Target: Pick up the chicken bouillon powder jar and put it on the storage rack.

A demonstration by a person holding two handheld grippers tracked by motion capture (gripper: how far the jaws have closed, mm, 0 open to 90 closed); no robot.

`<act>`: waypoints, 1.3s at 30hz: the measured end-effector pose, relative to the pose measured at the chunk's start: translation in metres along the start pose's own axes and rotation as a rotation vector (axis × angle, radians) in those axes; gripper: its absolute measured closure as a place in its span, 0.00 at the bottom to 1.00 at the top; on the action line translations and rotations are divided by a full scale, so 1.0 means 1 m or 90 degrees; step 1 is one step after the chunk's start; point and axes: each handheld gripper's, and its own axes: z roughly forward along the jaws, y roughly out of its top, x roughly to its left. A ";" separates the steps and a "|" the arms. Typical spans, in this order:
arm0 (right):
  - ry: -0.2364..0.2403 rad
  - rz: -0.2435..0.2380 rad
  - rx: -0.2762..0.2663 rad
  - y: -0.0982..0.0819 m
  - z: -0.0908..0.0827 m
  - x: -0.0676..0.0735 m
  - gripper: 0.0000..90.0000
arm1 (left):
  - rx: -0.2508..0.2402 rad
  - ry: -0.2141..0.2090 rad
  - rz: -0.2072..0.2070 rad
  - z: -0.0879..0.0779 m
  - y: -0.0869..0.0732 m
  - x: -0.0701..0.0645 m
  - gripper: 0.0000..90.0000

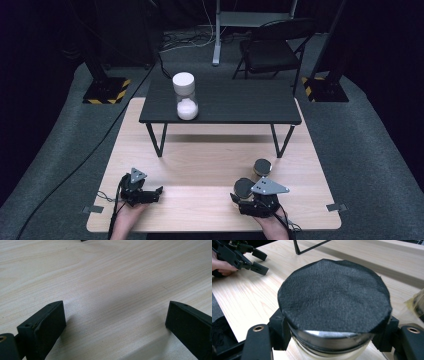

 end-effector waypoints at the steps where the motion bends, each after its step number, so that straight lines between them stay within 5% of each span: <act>1: 0.000 0.000 0.000 0.000 0.000 0.000 0.34 | 0.000 0.000 0.000 0.000 0.000 0.000 0.03; 39: -0.014 0.001 -0.025 0.064 -0.013 -0.013 0.34 | 0.000 0.000 0.000 0.000 0.000 0.000 0.03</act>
